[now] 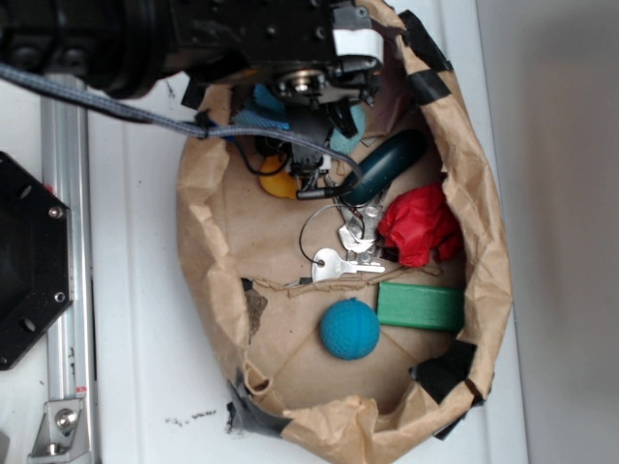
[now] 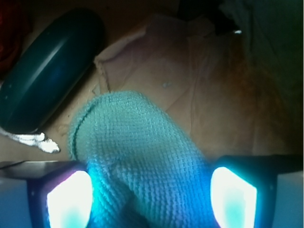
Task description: Grab the blue cloth.
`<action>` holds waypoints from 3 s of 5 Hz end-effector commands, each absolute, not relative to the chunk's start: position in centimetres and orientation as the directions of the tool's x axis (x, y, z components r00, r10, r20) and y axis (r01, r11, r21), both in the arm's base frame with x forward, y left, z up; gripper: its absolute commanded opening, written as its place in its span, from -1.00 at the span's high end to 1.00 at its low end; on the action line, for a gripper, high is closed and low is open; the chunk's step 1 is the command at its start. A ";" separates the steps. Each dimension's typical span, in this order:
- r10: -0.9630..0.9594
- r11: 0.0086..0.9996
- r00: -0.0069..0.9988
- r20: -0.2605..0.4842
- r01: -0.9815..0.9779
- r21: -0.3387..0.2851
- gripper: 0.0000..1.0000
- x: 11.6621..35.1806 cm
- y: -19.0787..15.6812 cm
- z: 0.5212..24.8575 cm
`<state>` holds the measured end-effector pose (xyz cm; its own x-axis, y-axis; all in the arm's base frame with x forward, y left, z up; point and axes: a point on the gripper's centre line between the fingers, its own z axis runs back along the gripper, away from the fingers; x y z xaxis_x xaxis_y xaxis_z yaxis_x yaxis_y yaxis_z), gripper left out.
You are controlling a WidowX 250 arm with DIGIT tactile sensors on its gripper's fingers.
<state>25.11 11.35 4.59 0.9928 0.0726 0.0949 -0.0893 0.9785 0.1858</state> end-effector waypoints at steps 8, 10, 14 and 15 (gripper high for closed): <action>0.130 0.990 0.960 0.246 -0.140 0.021 1.00 24.6 6.7 11.0; 0.119 0.993 0.954 0.276 -0.119 -0.017 1.00 24.6 4.4 15.8; 0.058 0.990 0.977 0.203 -0.082 0.113 -1.00 25.1 6.1 11.8; -0.010 0.982 0.990 0.144 -0.017 0.188 -1.00 25.5 7.6 7.3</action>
<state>25.08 6.64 6.02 0.9944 -0.0292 0.1018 0.0106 0.9838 0.1789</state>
